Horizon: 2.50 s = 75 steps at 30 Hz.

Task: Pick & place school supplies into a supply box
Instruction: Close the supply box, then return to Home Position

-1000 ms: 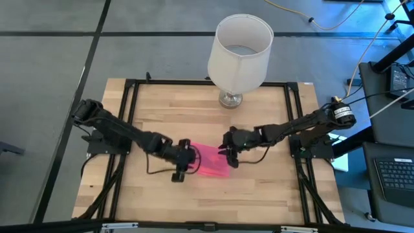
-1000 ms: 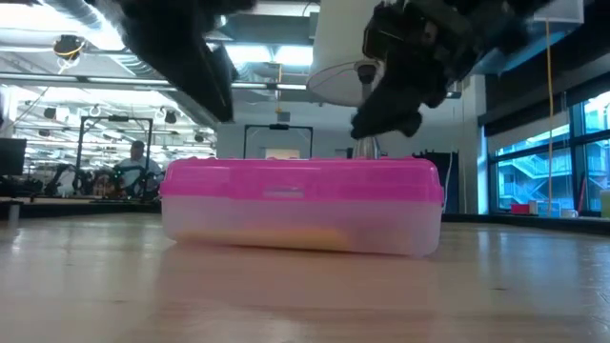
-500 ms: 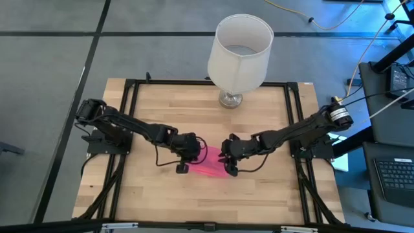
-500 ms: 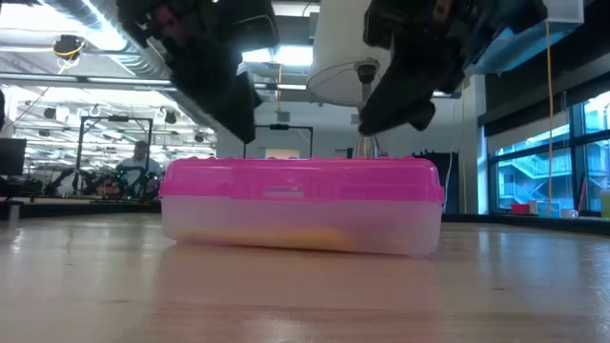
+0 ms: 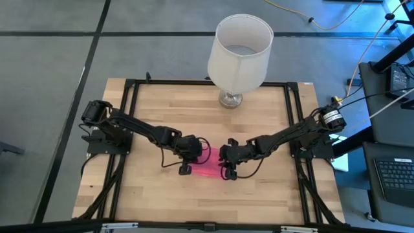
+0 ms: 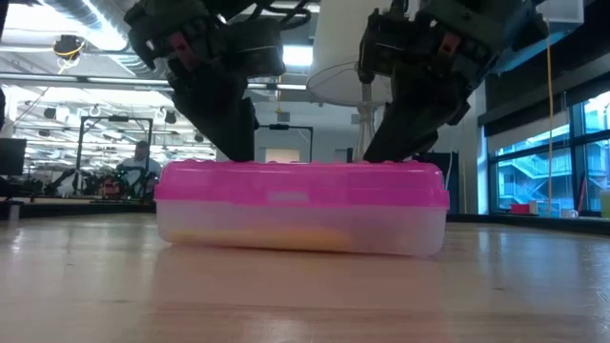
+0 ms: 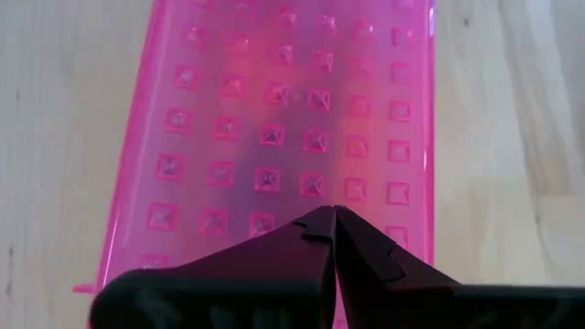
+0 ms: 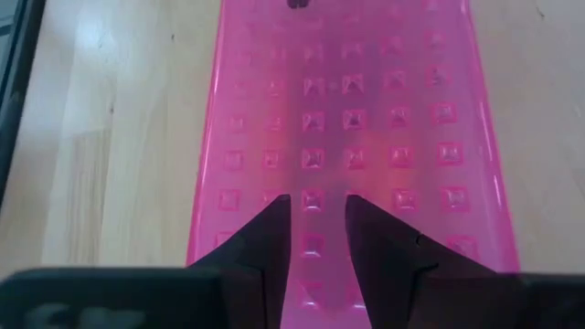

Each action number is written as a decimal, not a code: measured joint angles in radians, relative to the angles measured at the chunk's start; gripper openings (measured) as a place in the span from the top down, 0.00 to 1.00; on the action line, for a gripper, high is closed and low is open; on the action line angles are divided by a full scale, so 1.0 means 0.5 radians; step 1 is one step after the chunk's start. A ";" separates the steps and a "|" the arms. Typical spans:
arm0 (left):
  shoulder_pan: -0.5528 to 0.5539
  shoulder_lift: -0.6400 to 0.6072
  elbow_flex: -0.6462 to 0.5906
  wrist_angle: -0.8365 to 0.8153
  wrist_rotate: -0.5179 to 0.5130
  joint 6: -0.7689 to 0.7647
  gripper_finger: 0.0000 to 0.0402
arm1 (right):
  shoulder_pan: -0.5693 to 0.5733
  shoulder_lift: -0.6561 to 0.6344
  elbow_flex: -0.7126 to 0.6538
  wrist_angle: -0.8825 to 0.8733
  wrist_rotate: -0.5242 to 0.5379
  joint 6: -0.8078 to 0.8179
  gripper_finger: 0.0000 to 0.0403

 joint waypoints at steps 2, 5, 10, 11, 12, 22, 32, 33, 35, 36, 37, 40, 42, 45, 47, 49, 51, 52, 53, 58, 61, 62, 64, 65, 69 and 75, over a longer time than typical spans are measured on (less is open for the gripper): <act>-0.017 0.003 -0.001 0.022 -0.004 -0.051 0.99 | 0.000 0.000 0.000 -0.014 0.004 -0.034 0.72; -0.032 0.006 -0.003 0.053 -0.004 -0.154 0.99 | -0.005 -0.006 0.000 -0.026 0.041 -0.093 0.72; -0.051 0.002 -0.004 0.068 -0.011 -0.203 0.99 | -0.034 -0.035 -0.007 -0.017 0.071 -0.116 0.72; -0.052 -0.002 0.002 0.057 -0.008 -0.202 0.99 | -0.035 -0.060 -0.010 -0.017 0.080 -0.117 0.72; -0.052 -0.015 0.007 0.040 -0.005 -0.202 0.99 | -0.035 -0.096 -0.014 -0.004 0.080 -0.118 0.72; 0.005 -0.425 0.027 -0.124 -0.037 -0.106 0.99 | -0.018 -0.724 -0.008 -0.141 0.100 -0.414 0.72; -0.020 -1.312 -0.550 0.419 -0.386 -0.024 0.99 | 0.095 -1.384 -0.358 -0.385 0.077 -0.446 0.72; -0.020 -1.405 -0.645 0.513 -0.387 -0.023 0.99 | 0.093 -1.461 -0.446 -0.324 0.078 -0.396 0.72; -0.005 -1.588 -0.797 0.694 -0.384 -0.022 0.99 | 0.100 -1.617 -0.628 -0.143 0.079 -0.345 0.72; 0.014 -1.677 -0.859 0.731 -0.393 -0.020 0.99 | 0.103 -1.683 -0.712 -0.035 0.074 -0.336 0.72; 0.033 -1.762 -0.907 0.740 -0.424 -0.017 0.99 | 0.104 -1.751 -0.784 0.076 0.063 -0.336 0.72; 0.073 -1.979 -1.025 0.676 -0.587 -0.018 0.99 | 0.100 -1.954 -0.957 0.222 0.076 -0.326 0.72; 0.084 -2.083 -1.096 0.653 -0.670 -0.020 0.99 | 0.101 -2.082 -1.037 0.233 0.083 -0.322 0.72; 0.092 -2.180 -1.154 0.643 -0.716 -0.135 0.99 | 0.102 -2.253 -1.119 0.199 0.107 -0.378 0.72; 0.092 -2.190 -1.174 0.654 -0.719 -0.156 0.99 | 0.101 -2.348 -1.175 0.189 0.135 -0.356 0.72; 0.091 -2.218 -1.204 0.622 -0.715 -0.135 0.99 | 0.101 -2.452 -1.245 0.207 0.185 -0.322 0.72; 0.091 -2.239 -1.227 0.633 -0.702 -0.141 0.99 | 0.101 -2.562 -1.310 0.250 0.190 -0.321 0.72; 0.093 -2.264 -1.245 0.637 -0.691 -0.147 0.99 | 0.101 -2.617 -1.342 0.276 0.190 -0.321 0.72; 0.093 -2.291 -1.254 0.624 -0.672 -0.149 0.99 | 0.101 -2.667 -1.373 0.295 0.190 -0.321 0.72; 0.097 -2.448 -1.319 0.638 -0.668 -0.128 0.99 | 0.101 -2.883 -1.468 0.304 0.193 -0.334 0.72; 0.097 -2.574 -1.418 0.659 -0.688 -0.140 0.99 | 0.101 -2.992 -1.539 0.296 0.194 -0.339 0.72; 0.097 -2.626 -1.457 0.658 -0.709 -0.160 0.99 | 0.101 -3.026 -1.558 0.293 0.197 -0.340 0.72; 0.097 -2.725 -1.533 0.665 -0.736 -0.189 0.99 | 0.101 -3.086 -1.588 0.305 0.197 -0.332 0.72; 0.097 -2.778 -1.561 0.667 -0.741 -0.192 0.99 | 0.101 -3.118 -1.601 0.307 0.197 -0.321 0.72; 0.097 -2.983 -1.647 0.670 -0.775 -0.177 0.99 | 0.101 -3.220 -1.637 0.309 0.197 -0.330 0.72; 0.097 -3.254 -1.703 0.492 -0.866 -0.179 0.99 | 0.101 -3.380 -1.670 0.243 0.216 -0.325 0.72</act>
